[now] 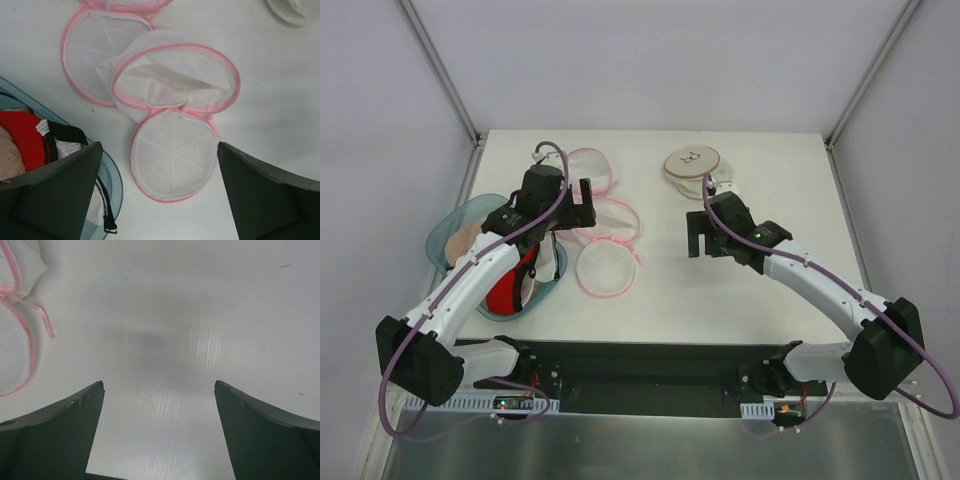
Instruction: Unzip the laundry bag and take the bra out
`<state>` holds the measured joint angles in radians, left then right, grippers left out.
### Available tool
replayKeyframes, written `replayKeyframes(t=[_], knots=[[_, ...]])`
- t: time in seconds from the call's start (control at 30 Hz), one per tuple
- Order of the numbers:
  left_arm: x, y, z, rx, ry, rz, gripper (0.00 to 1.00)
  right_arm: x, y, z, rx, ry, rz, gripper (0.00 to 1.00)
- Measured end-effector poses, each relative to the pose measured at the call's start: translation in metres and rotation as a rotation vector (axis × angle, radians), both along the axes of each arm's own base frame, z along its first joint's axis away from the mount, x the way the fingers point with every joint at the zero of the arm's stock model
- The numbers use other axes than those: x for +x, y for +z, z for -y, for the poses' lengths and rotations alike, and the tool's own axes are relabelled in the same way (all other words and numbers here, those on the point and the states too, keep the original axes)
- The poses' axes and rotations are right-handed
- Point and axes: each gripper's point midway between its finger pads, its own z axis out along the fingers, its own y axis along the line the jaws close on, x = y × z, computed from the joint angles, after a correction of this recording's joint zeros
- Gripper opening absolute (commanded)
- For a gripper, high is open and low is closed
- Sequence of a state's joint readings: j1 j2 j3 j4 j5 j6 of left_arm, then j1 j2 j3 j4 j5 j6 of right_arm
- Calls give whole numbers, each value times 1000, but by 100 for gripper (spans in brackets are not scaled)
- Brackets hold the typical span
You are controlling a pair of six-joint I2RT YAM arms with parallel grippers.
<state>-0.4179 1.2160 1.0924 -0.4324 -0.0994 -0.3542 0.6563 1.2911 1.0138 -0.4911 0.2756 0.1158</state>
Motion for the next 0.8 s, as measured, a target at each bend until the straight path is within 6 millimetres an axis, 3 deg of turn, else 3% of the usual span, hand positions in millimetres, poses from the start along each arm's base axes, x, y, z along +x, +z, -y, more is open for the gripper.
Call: replayKeyframes(t=[0.23,0.37,0.47,0.6,0.8], knots=[[-5,9,-4,-25,28,27,99,23,2,12,35,-63,12,97],[-8,4,0,-48,20,6,99,59,4,44,161,-193,18,99],[-11,2,4,-65,3,-10,99,93,2,64,258,-290,-2,97],[-14,-1,9,-80,-19,-25,99,155,-5,72,411,-379,-32,96],[-18,-2,14,-99,-46,-38,99,234,-11,52,577,-415,-48,86]])
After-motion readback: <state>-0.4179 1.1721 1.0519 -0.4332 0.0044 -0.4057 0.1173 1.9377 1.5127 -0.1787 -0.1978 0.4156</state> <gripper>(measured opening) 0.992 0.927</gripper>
